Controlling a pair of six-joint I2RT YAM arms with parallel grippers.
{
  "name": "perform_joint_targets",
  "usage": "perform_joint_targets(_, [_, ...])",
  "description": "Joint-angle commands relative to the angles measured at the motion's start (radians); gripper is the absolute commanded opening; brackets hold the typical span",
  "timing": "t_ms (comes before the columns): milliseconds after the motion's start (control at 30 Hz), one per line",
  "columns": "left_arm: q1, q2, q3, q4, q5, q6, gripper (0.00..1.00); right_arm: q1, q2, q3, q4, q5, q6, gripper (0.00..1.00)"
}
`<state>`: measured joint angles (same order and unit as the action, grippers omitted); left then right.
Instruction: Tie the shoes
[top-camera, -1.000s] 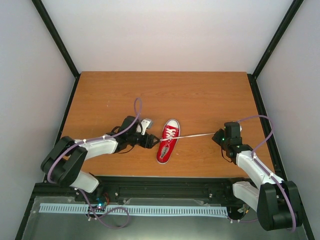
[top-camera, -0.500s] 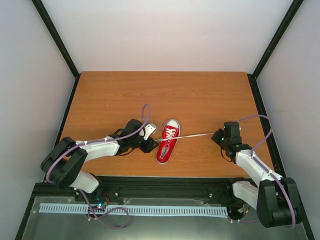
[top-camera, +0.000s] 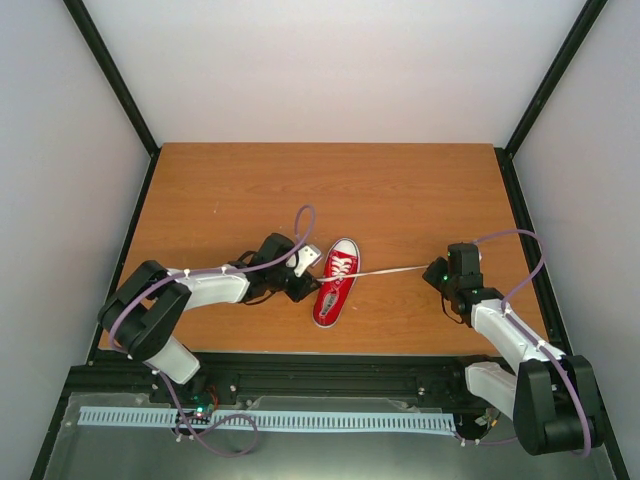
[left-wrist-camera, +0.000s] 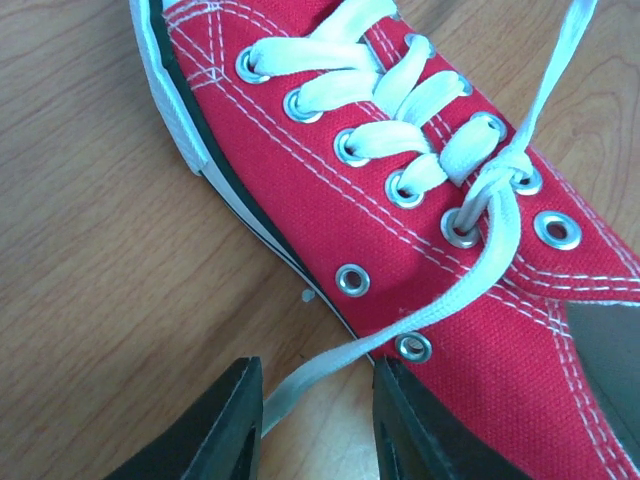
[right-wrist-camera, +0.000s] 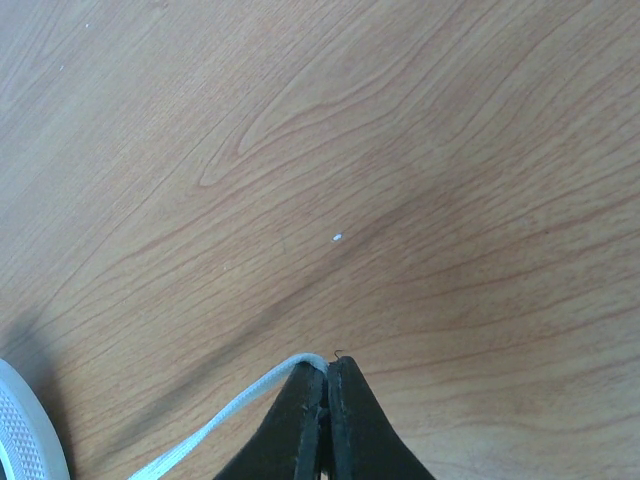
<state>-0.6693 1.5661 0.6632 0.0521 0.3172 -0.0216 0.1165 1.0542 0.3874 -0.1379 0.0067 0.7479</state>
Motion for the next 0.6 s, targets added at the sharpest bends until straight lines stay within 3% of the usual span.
perform_joint_targets(0, [-0.013, 0.008, 0.031, 0.023, 0.037, 0.02, 0.28, -0.012, -0.003, -0.004, 0.013, 0.01, -0.004, 0.03])
perform_joint_targets(233, [-0.013, -0.001, 0.031, 0.028, 0.063, 0.006, 0.02, -0.012, -0.006, -0.004, 0.005, 0.017, -0.011, 0.03])
perform_joint_targets(567, [-0.014, -0.091, 0.009, 0.103, 0.1, -0.051, 0.01, -0.012, -0.006, 0.0, -0.014, 0.038, -0.021, 0.03])
